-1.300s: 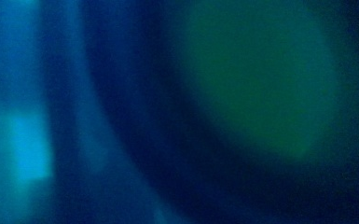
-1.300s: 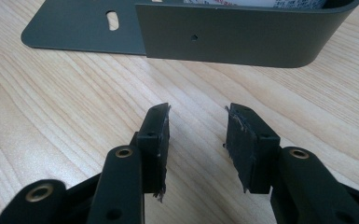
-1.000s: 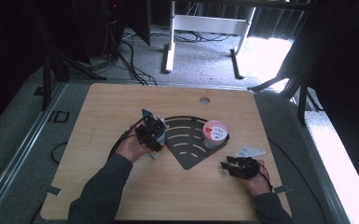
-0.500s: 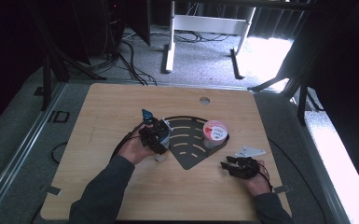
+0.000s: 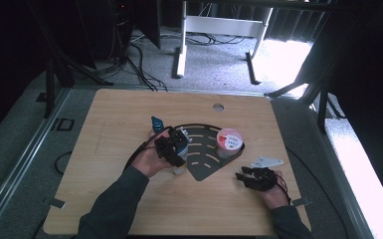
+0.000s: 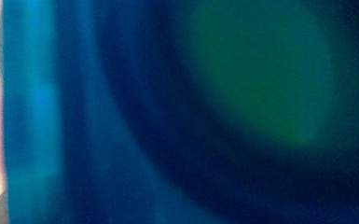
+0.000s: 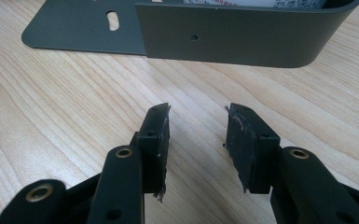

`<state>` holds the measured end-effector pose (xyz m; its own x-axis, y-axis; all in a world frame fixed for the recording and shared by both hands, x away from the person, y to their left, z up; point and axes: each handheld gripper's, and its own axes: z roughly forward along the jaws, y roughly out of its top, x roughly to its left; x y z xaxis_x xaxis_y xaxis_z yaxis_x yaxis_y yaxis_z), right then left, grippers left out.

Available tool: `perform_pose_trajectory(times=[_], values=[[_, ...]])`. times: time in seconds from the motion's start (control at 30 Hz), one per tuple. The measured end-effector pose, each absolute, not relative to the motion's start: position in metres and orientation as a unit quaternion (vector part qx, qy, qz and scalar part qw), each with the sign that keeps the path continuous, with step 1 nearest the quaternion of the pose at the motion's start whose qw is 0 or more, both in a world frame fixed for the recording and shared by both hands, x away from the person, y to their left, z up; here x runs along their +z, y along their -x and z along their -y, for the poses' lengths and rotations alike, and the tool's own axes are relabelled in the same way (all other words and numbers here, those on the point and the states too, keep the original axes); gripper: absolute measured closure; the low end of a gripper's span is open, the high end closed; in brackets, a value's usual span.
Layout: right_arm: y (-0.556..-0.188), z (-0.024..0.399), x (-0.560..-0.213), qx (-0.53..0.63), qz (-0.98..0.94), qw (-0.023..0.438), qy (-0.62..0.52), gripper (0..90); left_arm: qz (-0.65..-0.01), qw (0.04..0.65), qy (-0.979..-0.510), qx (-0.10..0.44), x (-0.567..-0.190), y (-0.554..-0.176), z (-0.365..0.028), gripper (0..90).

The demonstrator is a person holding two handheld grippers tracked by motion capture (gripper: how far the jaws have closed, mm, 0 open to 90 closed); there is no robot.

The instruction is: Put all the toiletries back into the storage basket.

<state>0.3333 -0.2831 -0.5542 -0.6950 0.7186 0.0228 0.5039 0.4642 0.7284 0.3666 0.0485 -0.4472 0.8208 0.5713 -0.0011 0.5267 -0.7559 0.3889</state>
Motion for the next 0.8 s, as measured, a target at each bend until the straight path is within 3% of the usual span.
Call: perform_pose_trajectory(times=[0.8], values=[[-0.333, 0.283, -0.554, 0.37, -0.843, 0.144, -0.363, 58.9, -0.274, 0.207, -0.938, 0.053, -0.437, -0.369, -0.024, 55.1]])
